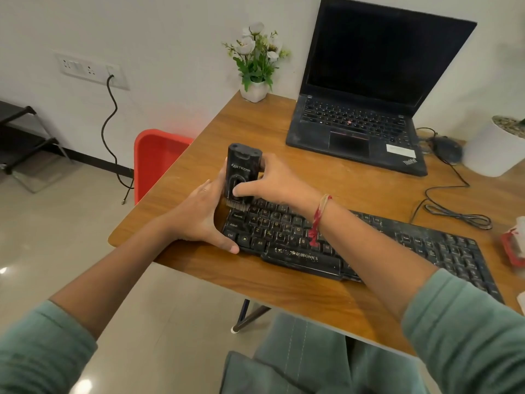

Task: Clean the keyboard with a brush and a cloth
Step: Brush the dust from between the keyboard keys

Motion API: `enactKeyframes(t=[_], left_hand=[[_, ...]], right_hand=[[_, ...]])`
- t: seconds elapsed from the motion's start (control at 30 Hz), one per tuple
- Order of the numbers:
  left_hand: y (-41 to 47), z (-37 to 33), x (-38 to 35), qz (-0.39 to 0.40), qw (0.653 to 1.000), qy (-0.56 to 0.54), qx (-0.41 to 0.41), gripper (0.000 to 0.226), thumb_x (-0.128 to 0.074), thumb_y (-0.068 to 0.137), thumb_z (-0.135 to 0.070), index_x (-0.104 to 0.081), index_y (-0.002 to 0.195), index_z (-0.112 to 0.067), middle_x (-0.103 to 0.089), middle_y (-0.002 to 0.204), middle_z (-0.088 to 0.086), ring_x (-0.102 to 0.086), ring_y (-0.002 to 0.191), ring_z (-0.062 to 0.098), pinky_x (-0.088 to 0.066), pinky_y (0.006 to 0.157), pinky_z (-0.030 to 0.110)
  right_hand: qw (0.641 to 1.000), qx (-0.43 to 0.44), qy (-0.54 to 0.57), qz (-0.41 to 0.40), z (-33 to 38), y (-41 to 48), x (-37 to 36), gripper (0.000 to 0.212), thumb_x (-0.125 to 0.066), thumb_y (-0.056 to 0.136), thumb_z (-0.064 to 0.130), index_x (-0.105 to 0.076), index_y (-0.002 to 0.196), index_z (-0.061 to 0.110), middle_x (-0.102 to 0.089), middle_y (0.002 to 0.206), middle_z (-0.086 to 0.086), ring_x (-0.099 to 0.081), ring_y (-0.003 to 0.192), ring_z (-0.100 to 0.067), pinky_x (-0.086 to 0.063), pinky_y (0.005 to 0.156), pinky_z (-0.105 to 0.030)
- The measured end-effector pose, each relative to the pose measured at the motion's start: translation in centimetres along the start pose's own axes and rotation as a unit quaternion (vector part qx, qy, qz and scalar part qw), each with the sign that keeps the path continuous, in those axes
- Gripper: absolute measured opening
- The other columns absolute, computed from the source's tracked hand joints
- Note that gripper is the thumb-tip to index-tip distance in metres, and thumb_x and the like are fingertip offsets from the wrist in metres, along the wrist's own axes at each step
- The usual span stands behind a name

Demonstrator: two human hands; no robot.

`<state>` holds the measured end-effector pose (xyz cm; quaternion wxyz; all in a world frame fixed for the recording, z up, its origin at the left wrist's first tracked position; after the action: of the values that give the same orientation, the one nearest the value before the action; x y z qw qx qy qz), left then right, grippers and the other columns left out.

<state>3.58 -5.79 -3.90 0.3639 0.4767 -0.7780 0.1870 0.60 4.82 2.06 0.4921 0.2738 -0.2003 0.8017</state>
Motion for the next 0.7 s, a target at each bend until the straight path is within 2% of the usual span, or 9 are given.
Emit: enactKeyframes(t=[0.07,0.17,0.27,0.37,0.4,0.47,0.53,0.6,0.7], left_hand=[[0.0,0.0,-0.1,0.0,1.0,-0.004,0.0,0.155,-0.081,0.043,-0.074,0.019,0.152,-0.027,-0.023,0.158,-0.005,-0.027,0.143,0.015,-0.021,0.118,0.049],[-0.1,0.1,-0.4,0.014,1.0,-0.004,0.008,0.155,-0.078,0.044,-0.077,0.032,0.145,-0.034,-0.028,0.155,-0.008,-0.024,0.143,0.011,-0.014,0.12,0.04],[-0.2,-0.2,0.0,0.0,1.0,-0.01,-0.003,0.141,-0.077,0.043,-0.078,0.002,0.151,-0.031,-0.036,0.144,-0.021,-0.033,0.132,-0.002,-0.023,0.116,0.036],[-0.2,-0.6,0.2,-0.012,1.0,0.003,-0.018,0.12,-0.07,0.042,-0.086,-0.024,0.139,-0.033,-0.036,0.134,-0.023,-0.037,0.122,-0.001,-0.03,0.112,0.044],[-0.1,-0.5,0.1,-0.012,1.0,-0.001,-0.019,0.125,-0.07,0.042,-0.086,-0.02,0.143,-0.031,-0.037,0.136,-0.021,-0.036,0.125,-0.001,-0.029,0.113,0.045],[0.0,0.2,-0.2,0.0,1.0,-0.01,-0.003,0.147,-0.076,0.042,-0.081,0.009,0.152,-0.032,-0.037,0.148,-0.013,-0.032,0.137,0.005,-0.023,0.117,0.045],[-0.1,0.5,-0.5,0.015,1.0,-0.005,0.01,0.153,-0.076,0.043,-0.08,0.031,0.144,-0.039,-0.033,0.154,-0.006,-0.027,0.141,0.015,-0.017,0.119,0.044],[-0.1,0.1,-0.2,0.002,1.0,-0.001,-0.001,0.145,-0.074,0.043,-0.082,0.014,0.149,-0.036,-0.035,0.148,-0.015,-0.031,0.135,0.007,-0.02,0.117,0.037],[-0.3,-1.4,0.2,-0.008,0.999,0.004,-0.042,0.106,-0.064,0.048,-0.088,-0.028,0.136,-0.04,-0.029,0.136,-0.029,-0.029,0.125,-0.013,-0.018,0.114,0.019]], right_hand=[[1.0,0.0,-0.022,-0.001,-0.1,0.2,0.1,0.03,-0.077,0.07,0.02,-0.062,0.094,0.011,-0.069,0.09,-0.005,-0.065,0.082,-0.021,-0.056,0.072,-0.037],[0.994,0.026,-0.095,-0.054,0.4,0.5,1.2,0.021,-0.074,0.071,0.025,-0.054,0.077,0.024,-0.059,0.073,0.008,-0.053,0.066,-0.008,-0.044,0.054,-0.022],[0.994,0.037,-0.095,-0.031,1.0,0.3,0.3,0.021,-0.074,0.071,0.026,-0.058,0.083,0.02,-0.061,0.076,0.004,-0.053,0.066,-0.011,-0.043,0.055,-0.023],[0.999,0.003,-0.02,0.04,0.4,0.0,-1.7,0.03,-0.075,0.071,0.022,-0.062,0.097,0.013,-0.068,0.09,-0.004,-0.063,0.079,-0.019,-0.052,0.068,-0.032],[0.999,0.001,-0.025,0.037,0.3,0.0,-1.4,0.029,-0.075,0.071,0.021,-0.062,0.096,0.014,-0.068,0.091,-0.004,-0.063,0.08,-0.02,-0.052,0.069,-0.033],[0.998,0.002,-0.063,-0.01,0.1,0.3,0.3,0.023,-0.075,0.071,0.024,-0.058,0.086,0.02,-0.064,0.083,0.001,-0.06,0.075,-0.016,-0.051,0.064,-0.03],[0.993,0.007,-0.105,-0.06,0.2,0.4,1.8,0.025,-0.074,0.071,0.025,-0.05,0.075,0.028,-0.057,0.076,0.008,-0.054,0.069,-0.009,-0.045,0.055,-0.024],[0.995,0.029,-0.092,-0.034,0.9,0.0,0.9,0.027,-0.074,0.071,0.024,-0.049,0.075,0.031,-0.06,0.078,0.007,-0.056,0.071,-0.012,-0.047,0.057,-0.026],[0.993,0.053,-0.078,0.075,1.5,-0.8,-2.3,0.025,-0.076,0.072,0.022,-0.059,0.09,0.024,-0.068,0.089,-0.002,-0.063,0.081,-0.02,-0.052,0.069,-0.035]])
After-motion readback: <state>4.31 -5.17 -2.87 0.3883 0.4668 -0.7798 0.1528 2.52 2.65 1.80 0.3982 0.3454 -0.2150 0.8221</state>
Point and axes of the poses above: each hand's wrist, its own y-axis towards the middle knuckle, its own x-axis out of the back of the hand, z = x × y, the point moved 8 cm from there along y, towards the middle knuckle
